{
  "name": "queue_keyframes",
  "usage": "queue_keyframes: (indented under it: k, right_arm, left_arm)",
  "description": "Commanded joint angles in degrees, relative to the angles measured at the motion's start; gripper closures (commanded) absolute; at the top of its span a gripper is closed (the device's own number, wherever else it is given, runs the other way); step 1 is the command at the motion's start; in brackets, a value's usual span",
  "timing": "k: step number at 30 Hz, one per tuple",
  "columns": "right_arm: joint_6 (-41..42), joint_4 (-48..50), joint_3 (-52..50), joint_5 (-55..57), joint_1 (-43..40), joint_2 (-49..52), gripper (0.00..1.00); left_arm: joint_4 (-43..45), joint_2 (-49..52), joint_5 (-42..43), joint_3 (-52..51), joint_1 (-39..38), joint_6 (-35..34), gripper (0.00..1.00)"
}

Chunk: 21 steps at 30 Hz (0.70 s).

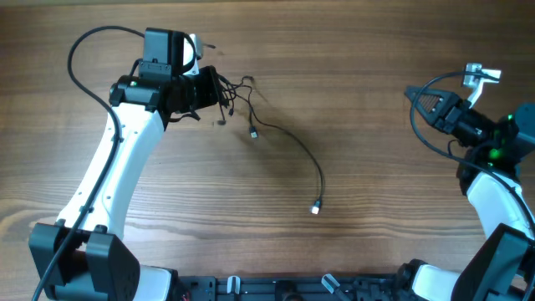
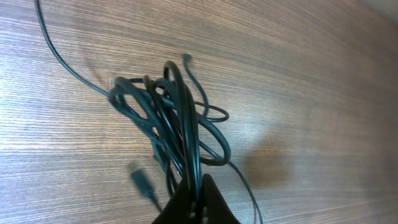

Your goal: Untangle cables

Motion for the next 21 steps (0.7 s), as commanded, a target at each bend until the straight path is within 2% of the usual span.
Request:
queue_keyframes:
  k: [1, 4, 9, 10, 11, 12, 13, 15, 21]
  right_arm:
    - [-1.46, -0.87, 0.55, -1.36, 0.31, -0.63, 0.88]
    - [-1.44, -0.90, 0.55, -1.36, 0.31, -0.63, 0.84]
    - [-1.42, -0.92, 0.55, -1.36, 0.31, -0.63, 0.83]
    - [-1.42, -1.07, 0.55, -1.36, 0.31, -0.63, 0.83]
    - [-1.42, -1.07, 0.55, -1.36, 0.31, -0.63, 0.83]
    - [-1.42, -1.07, 0.55, -1.38, 0.31, -0.63, 0.80]
    - [-1.38, -1.07, 0.55, -1.38, 0.31, -0.63, 0.78]
    - [-1.38, -1.09, 0.55, -1.40, 0.31, -0.63, 0.75]
    - [-1.66, -4.90, 0.55, -1.36, 0.31, -0.63, 0.62]
  left_arm:
    - [0.33, -0.24, 0.15, -0.09, -0.79, -1.01, 0.96]
    - [0.37, -0.24, 1.46, -0.09, -2.38, -0.98, 0.96]
    - [0.81, -0.24, 4.85, -0.09, -7.26, -0.59, 0.96]
    - [0.79, -0.24, 4.83, -0.09, -8.61, -0.22, 0.85]
    - [0.81, -0.24, 4.76, -0.09, -9.86, 0.85, 0.70]
    - [0.83, -0.24, 3.85, -0.09, -10.82, 0.74, 0.35]
    - [0.81, -0.24, 2.56, -0.09, -11.61, 0.74, 0.17]
    - [0.79, -0.24, -0.52, -0.09, -12.72, 0.74, 0.00]
    - [0.79, -0.24, -2.75, -0.09, -13.14, 0.72, 0.00]
